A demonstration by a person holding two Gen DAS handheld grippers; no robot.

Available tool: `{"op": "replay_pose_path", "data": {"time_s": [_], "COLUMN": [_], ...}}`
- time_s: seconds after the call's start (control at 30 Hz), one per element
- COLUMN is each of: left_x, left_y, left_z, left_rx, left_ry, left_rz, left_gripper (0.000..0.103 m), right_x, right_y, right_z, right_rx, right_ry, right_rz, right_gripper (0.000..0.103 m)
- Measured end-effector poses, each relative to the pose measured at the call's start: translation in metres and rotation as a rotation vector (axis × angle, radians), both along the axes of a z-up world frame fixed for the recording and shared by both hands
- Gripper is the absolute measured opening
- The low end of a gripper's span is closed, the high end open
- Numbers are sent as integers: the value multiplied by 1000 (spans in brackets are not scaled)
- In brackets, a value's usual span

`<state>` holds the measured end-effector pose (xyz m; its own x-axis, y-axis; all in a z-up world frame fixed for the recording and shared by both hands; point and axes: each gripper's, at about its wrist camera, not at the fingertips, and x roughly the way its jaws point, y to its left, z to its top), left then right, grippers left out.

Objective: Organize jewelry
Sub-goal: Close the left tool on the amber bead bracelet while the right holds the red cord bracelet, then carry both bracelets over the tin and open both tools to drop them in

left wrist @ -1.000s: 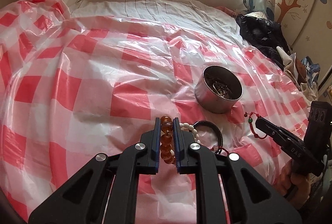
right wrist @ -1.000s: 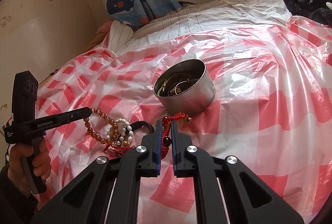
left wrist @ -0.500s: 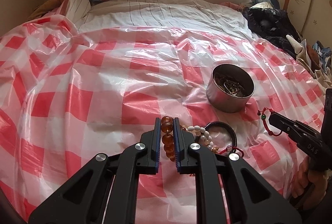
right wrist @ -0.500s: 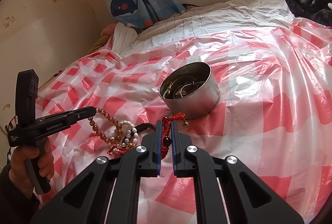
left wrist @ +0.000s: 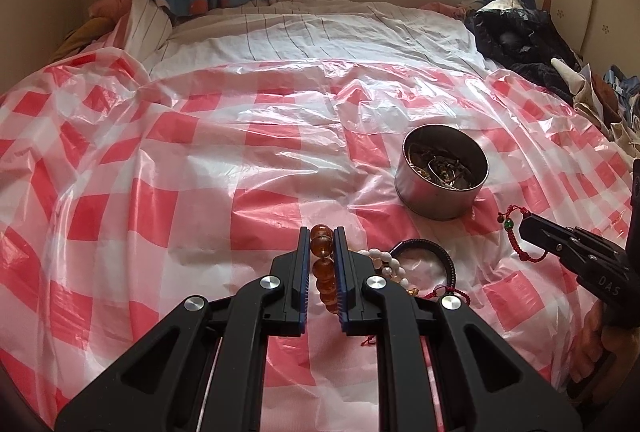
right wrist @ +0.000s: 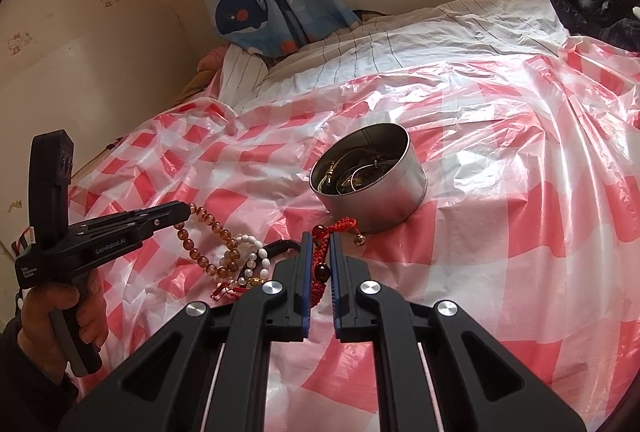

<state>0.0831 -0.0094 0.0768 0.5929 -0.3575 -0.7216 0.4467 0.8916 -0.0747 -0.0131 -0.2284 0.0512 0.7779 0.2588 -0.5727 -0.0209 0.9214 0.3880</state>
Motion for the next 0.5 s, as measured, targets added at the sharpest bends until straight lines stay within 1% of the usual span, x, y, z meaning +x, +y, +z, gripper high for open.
{"op": "replay_pose_path", "data": {"time_s": [0.27, 0.5], "left_x": [-1, -6], "left_y": [-3, -6], "left_z": [5, 22], "left_rx": [-18, -99], "left_ry": [-5, -10], "left_rz": [-8, -38], "left_gripper": [10, 10], "right_x": [1, 2], "right_y": [-1, -4], "right_z": [3, 5], "right_rx": [6, 23], "right_ry": [-6, -13], "right_rz": [-4, -14], "right_gripper": [9, 9]}}
